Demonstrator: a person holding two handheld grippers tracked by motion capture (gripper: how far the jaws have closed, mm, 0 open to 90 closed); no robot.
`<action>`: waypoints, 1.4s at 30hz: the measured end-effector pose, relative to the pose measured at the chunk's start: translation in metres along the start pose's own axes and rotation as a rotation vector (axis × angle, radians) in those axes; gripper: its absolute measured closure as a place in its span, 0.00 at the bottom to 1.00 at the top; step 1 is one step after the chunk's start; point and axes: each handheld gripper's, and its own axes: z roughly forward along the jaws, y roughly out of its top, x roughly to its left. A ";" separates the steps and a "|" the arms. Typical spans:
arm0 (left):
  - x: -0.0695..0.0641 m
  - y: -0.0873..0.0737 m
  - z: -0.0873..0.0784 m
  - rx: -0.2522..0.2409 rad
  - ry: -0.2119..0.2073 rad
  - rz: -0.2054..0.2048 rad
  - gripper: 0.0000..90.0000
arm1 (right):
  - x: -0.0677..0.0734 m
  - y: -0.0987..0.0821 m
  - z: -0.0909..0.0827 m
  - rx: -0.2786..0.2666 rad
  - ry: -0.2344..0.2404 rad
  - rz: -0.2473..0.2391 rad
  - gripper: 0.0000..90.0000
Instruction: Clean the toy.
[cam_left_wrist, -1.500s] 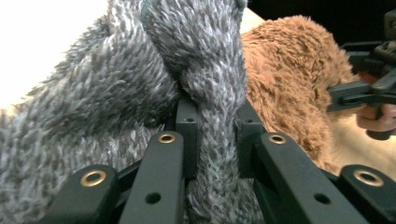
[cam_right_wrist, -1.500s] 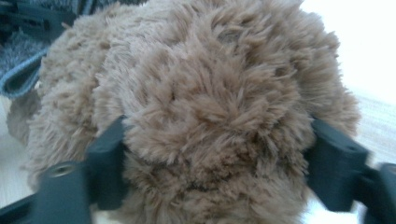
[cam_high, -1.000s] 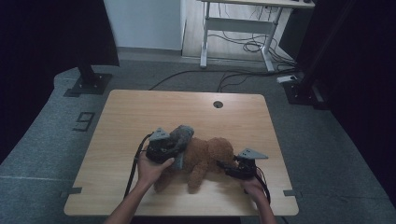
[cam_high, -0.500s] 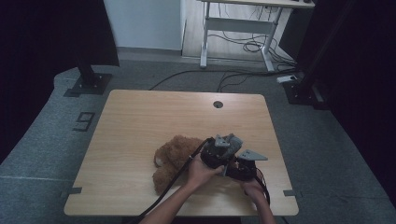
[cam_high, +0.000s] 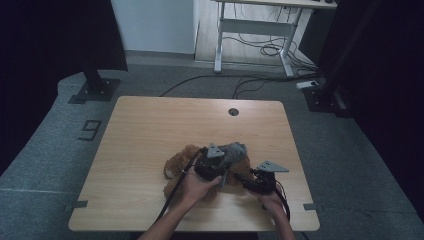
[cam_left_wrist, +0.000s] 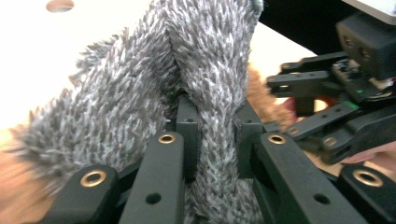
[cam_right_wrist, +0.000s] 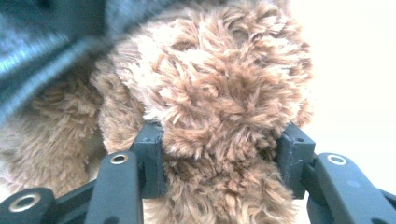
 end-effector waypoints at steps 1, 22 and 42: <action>0.003 -0.001 -0.005 -0.002 0.010 0.002 0.86 | 0.001 0.000 0.000 0.001 0.000 0.001 0.53; 0.106 -0.080 -0.068 0.024 0.174 -0.231 0.85 | 0.001 -0.001 -0.001 0.000 0.005 0.003 0.53; 0.076 -0.030 -0.089 -0.159 0.019 -0.214 0.85 | -0.003 -0.002 -0.002 0.003 0.002 0.016 0.53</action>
